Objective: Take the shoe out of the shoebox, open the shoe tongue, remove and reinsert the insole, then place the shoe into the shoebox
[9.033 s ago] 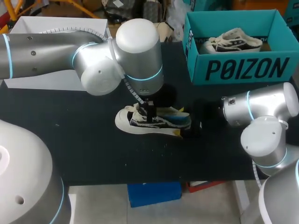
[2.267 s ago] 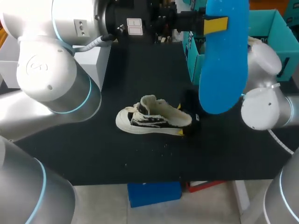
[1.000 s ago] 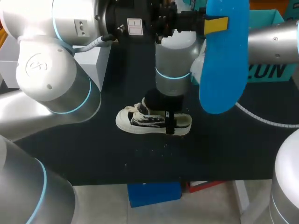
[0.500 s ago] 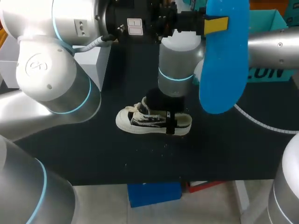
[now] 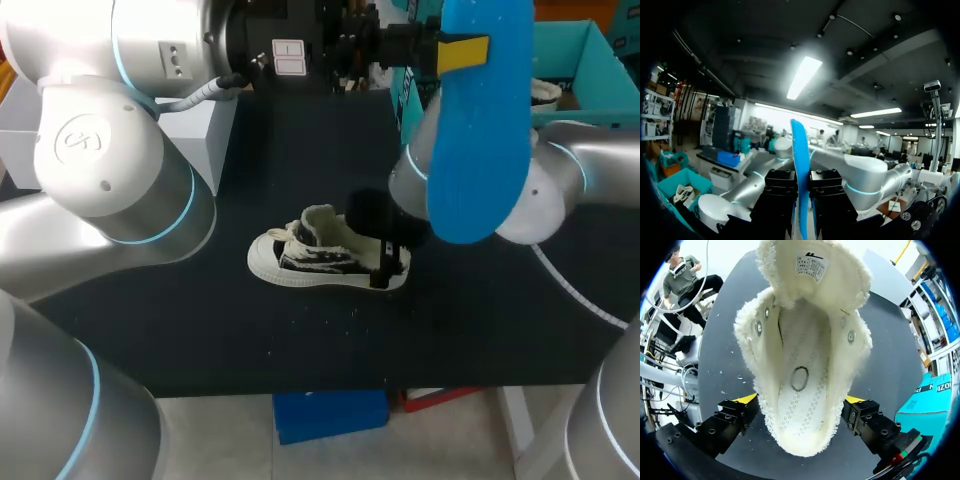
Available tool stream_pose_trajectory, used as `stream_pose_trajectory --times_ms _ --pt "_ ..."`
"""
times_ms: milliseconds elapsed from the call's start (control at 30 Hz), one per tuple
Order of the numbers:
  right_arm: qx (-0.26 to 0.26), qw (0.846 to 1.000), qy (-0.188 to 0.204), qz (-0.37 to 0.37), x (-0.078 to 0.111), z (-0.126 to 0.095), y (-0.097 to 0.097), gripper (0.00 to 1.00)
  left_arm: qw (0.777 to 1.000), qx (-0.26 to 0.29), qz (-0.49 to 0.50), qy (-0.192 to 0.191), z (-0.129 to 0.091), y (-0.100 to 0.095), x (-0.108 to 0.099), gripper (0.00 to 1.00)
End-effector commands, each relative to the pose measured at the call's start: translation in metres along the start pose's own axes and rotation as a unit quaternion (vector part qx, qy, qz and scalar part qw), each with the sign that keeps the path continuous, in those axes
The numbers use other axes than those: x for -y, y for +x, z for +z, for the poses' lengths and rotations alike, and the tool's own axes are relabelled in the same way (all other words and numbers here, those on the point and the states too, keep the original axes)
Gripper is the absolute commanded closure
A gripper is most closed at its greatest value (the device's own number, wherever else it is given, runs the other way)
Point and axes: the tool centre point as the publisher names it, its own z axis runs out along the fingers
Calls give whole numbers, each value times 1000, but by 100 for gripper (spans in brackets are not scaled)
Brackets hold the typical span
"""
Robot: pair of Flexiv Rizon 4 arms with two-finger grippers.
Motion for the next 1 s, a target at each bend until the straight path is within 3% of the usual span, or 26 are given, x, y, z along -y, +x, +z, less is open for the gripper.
stream_pose_trajectory --times_ms 33,300,1000 --pt "5 993 -121 5 13 5 1 0 1000 2 0 0 2 0 0 100" --pt "18 978 -208 5 20 6 -5 0 1000 2 0 0 2 0 0 100" --pt "2 953 -304 -1 27 16 -8 0 1000 2 0 0 2 0 0 100"
